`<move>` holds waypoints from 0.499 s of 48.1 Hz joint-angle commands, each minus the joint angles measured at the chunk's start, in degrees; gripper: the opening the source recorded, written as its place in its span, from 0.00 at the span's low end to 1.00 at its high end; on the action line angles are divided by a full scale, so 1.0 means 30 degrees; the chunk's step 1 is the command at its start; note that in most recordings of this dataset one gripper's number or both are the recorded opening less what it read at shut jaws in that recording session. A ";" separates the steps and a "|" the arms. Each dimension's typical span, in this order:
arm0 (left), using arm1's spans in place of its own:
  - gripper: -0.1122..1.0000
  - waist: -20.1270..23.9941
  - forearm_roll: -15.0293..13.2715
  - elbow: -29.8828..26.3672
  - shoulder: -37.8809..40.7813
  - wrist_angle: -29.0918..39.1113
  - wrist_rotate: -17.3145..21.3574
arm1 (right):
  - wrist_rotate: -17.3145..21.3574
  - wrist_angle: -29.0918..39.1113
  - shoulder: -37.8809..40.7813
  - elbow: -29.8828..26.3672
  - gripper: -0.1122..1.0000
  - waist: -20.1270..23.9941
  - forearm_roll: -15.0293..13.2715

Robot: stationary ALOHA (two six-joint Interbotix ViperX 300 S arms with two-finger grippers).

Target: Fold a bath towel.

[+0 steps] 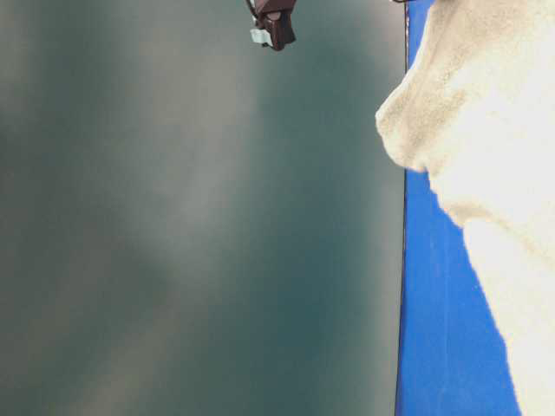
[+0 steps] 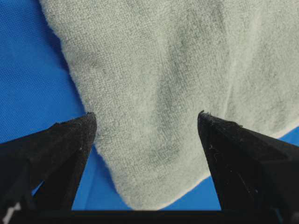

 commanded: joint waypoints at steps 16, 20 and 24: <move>0.85 0.0000 0.0029 -0.0410 0.0000 -0.0146 0.0059 | 0.0293 0.0293 -0.0557 0.0879 0.25 0.0000 0.0820; 0.85 0.0029 0.0059 -0.0410 -0.0029 -0.0146 0.0059 | 0.0293 0.1113 -0.1523 0.1025 0.25 -0.0029 0.1055; 0.85 0.0029 0.0059 -0.0410 -0.0059 -0.0117 0.0059 | 0.0322 0.2490 -0.2930 0.1084 0.25 -0.0029 0.1113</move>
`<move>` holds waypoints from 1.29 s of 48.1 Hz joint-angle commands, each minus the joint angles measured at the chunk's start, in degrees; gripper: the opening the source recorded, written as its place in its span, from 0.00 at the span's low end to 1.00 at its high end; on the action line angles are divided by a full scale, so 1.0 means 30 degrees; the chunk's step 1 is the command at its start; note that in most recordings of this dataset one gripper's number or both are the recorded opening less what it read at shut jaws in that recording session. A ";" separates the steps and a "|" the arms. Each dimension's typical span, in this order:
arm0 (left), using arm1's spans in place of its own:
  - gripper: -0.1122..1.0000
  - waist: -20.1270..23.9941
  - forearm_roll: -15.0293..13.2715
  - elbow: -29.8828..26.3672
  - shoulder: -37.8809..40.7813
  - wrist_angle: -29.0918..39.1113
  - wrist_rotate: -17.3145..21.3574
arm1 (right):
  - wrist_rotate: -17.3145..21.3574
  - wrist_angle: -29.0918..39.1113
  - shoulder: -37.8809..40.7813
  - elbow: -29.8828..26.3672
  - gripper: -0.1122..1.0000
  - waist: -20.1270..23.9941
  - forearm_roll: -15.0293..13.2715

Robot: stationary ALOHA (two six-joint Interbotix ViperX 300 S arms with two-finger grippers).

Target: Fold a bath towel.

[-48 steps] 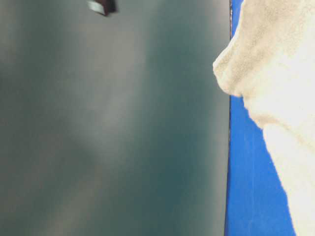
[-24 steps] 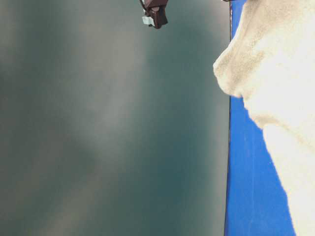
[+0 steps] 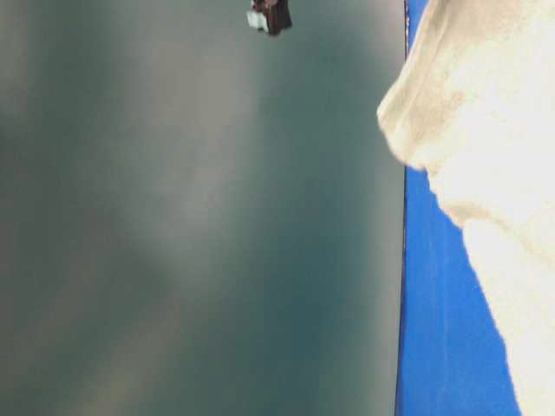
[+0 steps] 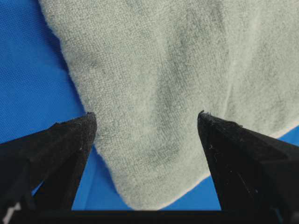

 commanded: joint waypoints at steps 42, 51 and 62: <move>0.85 0.0029 0.0059 -0.0381 -0.0029 -0.0586 0.0234 | 0.3955 0.2754 -0.2725 -0.3018 0.25 1.0605 0.3779; 0.85 0.0000 0.0059 -0.0293 0.0000 -0.1172 0.0937 | 0.5391 0.3457 0.1143 -0.7061 0.25 1.3447 0.2461; 0.85 0.0029 0.0059 -0.0264 0.0059 -0.1494 0.1641 | 0.5977 0.4658 0.4863 -1.1133 0.25 1.4941 0.2197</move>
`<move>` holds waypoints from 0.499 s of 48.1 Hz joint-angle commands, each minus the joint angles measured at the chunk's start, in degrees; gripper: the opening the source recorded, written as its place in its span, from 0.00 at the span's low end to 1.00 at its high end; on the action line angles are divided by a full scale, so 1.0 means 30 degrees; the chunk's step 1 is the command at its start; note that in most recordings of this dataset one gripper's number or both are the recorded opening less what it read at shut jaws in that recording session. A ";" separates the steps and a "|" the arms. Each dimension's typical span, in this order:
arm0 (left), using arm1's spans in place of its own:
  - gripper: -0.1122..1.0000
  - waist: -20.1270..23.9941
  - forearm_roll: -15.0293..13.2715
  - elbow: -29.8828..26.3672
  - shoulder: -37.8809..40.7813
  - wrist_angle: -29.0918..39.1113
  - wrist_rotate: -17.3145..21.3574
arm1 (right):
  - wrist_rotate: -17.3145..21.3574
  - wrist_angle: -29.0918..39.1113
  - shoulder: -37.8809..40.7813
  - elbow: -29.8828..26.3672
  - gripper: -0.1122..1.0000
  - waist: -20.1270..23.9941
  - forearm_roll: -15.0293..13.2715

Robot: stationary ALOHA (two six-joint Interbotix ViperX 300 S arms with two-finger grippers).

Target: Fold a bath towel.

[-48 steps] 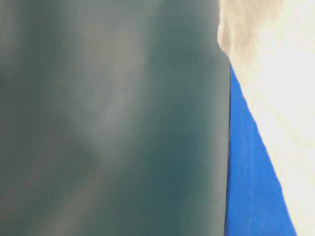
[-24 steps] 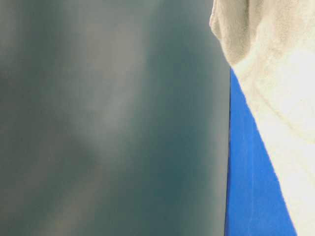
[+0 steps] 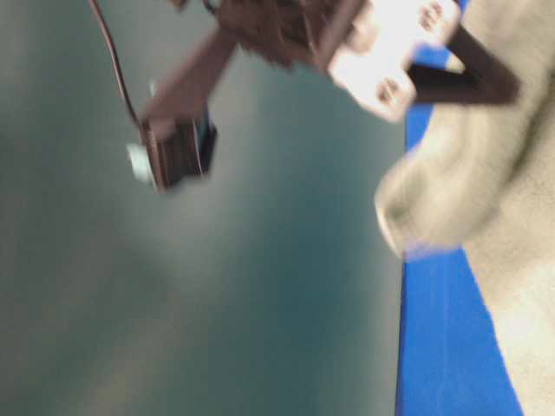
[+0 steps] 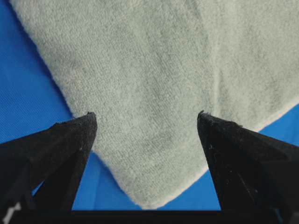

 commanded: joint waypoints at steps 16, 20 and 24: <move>0.85 0.0029 0.0059 -0.0234 -0.0059 -0.0146 0.0469 | 0.1172 -0.0059 0.1875 -0.1934 0.25 0.0352 -0.0557; 0.85 0.0029 0.0059 -0.0234 -0.0059 -0.0146 0.0527 | 0.1201 -0.0469 0.1904 -0.1846 0.25 0.0322 -0.0703; 0.85 0.0000 0.0059 -0.0234 -0.0029 -0.0146 0.0615 | 0.1230 -0.0850 0.1963 -0.1670 0.25 0.0205 -0.0732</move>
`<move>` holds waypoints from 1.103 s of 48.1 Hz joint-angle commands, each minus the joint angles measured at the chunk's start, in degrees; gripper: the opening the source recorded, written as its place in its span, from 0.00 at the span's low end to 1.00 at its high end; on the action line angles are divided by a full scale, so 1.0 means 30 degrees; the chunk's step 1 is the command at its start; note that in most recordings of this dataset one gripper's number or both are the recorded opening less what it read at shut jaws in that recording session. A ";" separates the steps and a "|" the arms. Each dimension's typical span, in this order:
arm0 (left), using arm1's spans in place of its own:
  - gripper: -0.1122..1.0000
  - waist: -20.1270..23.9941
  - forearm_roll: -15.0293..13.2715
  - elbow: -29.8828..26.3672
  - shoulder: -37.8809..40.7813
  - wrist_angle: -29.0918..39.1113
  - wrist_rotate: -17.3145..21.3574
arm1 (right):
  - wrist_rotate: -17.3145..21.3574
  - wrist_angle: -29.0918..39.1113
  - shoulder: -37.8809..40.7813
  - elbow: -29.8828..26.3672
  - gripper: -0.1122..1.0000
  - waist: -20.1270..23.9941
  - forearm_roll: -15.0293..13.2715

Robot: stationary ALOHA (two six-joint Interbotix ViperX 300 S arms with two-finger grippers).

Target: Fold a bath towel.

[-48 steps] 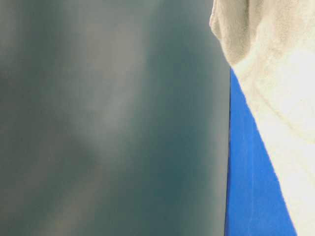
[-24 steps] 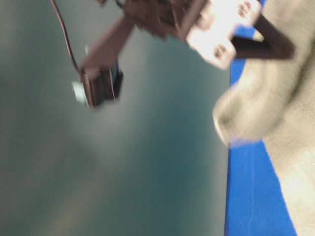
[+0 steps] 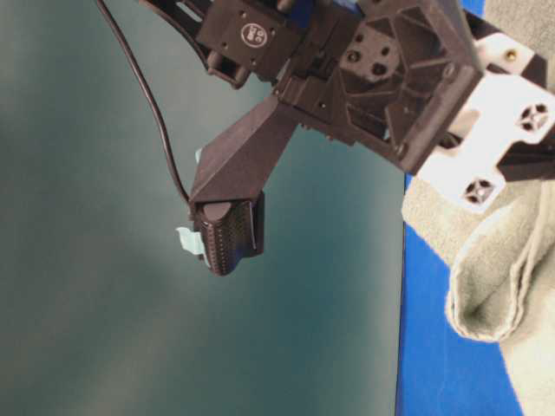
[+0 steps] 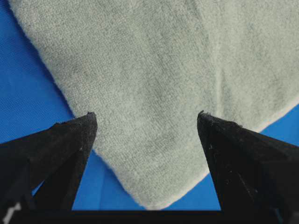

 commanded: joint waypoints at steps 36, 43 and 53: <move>0.85 -0.0996 0.0059 -0.0293 -0.0029 -0.1143 0.3955 | -0.0117 0.3340 -0.5537 0.0381 0.68 0.0879 -0.1816; 0.85 -0.1699 0.0059 -0.0352 0.0088 -0.2139 0.5771 | -0.0029 0.3721 -0.8174 0.2812 0.68 0.0146 -0.2051; 0.85 -0.4277 0.0029 -0.0879 0.0908 -0.3193 1.1045 | 0.0000 0.3486 -1.1367 0.5859 0.68 -0.1201 -0.2139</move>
